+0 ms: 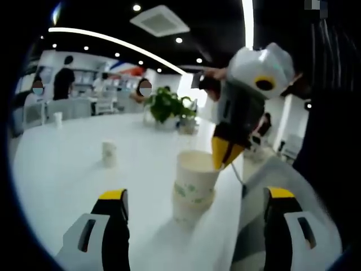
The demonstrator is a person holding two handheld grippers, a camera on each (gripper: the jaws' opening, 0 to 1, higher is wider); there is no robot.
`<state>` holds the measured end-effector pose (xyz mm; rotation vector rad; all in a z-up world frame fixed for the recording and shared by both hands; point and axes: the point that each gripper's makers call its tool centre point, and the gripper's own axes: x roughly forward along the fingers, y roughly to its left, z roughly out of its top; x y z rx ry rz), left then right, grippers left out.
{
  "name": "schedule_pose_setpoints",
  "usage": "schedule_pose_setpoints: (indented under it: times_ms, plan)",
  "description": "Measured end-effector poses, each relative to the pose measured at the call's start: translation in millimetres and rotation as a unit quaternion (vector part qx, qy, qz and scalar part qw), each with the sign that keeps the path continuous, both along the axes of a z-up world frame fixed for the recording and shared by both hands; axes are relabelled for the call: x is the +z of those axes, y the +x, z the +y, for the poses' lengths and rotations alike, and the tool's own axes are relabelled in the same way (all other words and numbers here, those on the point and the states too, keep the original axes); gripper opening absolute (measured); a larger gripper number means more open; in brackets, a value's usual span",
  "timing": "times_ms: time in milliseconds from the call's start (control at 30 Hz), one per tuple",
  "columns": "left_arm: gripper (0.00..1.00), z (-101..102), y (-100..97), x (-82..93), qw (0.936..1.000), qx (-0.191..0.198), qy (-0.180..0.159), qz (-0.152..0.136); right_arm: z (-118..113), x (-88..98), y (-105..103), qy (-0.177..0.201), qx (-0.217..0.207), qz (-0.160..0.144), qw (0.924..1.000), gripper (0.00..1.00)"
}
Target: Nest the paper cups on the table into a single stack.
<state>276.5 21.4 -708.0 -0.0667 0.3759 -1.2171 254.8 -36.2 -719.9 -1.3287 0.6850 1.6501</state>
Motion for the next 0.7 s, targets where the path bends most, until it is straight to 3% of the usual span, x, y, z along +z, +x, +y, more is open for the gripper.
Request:
schedule_pose_setpoints:
  times_ms: [700]
  plan:
    - [0.98,6,-3.7,-10.7,0.9998,0.010,0.003,0.016,-2,-33.9,0,-0.021,0.002,0.021,0.9996,0.00]
